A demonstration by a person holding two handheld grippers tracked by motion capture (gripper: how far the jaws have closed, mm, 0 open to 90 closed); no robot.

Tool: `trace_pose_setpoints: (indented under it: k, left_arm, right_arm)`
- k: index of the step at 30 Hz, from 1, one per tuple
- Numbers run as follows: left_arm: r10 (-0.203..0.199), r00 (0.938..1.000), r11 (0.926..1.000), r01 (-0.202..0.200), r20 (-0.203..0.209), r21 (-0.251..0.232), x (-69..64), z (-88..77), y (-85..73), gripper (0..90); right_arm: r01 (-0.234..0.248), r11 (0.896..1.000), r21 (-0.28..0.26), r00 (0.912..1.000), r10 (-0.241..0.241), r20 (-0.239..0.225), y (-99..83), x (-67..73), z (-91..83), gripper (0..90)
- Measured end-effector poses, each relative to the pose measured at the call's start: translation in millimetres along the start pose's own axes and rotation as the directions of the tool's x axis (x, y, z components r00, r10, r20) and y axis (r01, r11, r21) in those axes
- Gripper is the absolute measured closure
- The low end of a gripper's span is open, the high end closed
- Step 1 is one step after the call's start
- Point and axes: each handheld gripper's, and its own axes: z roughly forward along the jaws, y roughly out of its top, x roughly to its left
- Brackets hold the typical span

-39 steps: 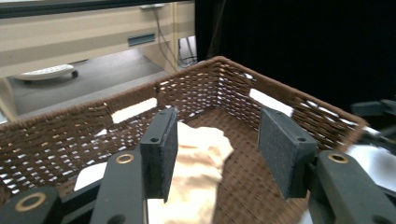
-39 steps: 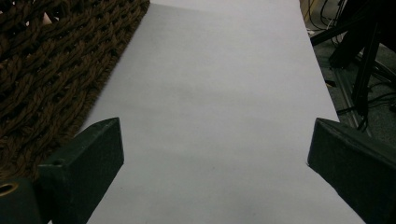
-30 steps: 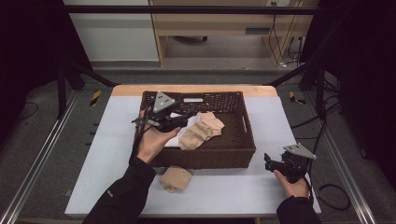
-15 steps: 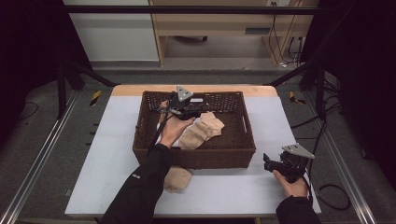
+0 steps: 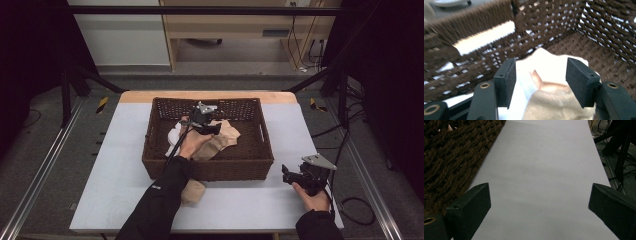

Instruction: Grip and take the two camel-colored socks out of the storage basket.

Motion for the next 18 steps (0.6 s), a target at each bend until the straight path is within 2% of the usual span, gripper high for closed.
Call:
trace_pose_setpoints:
  k: [2,4,5,8,10,13,18]
  left_arm:
    - [0.014,0.9999,0.9985,-0.014,0.009,0.052,-1.4,3.8,-3.9,40.0]
    - [0.023,0.9997,0.9972,-0.023,0.002,0.071,-0.7,4.9,-5.0,39.4]
    - [0.008,1.0000,0.9973,-0.008,0.005,0.073,-0.5,5.9,-5.9,38.6]
    - [0.008,0.9998,0.9944,-0.010,0.020,0.105,0.3,7.8,-8.8,35.3]
    - [0.017,0.9995,0.9956,-0.019,0.027,0.092,-1.0,8.5,-9.0,32.4]
    - [0.022,0.9987,0.9945,-0.027,0.045,0.102,-2.9,10.4,-10.2,29.1]
    - [0.007,0.9982,0.9936,-0.014,0.059,0.112,-2.1,14.6,-12.5,27.0]
  right_arm:
    - [0.003,1.000,0.001,1.0000,-0.003,0.002,-0.2,-0.3,0.4,4.4]
    - [0.006,1.000,0.004,1.0000,-0.006,0.003,-0.2,-0.2,0.6,4.4]
    - [0.008,1.000,0.004,1.0000,-0.008,0.003,-0.3,-0.2,0.6,4.4]
    - [0.005,1.000,0.003,1.0000,-0.005,0.003,-0.3,-0.3,0.3,4.4]
    - [0.003,1.000,0.004,1.0000,-0.004,0.004,-0.4,-0.5,0.3,4.3]
    - [0.003,1.000,0.007,1.0000,-0.003,0.004,-0.5,-0.2,0.4,4.3]
    - [0.004,1.000,0.011,1.0000,-0.004,0.002,-0.5,0.2,1.3,4.3]
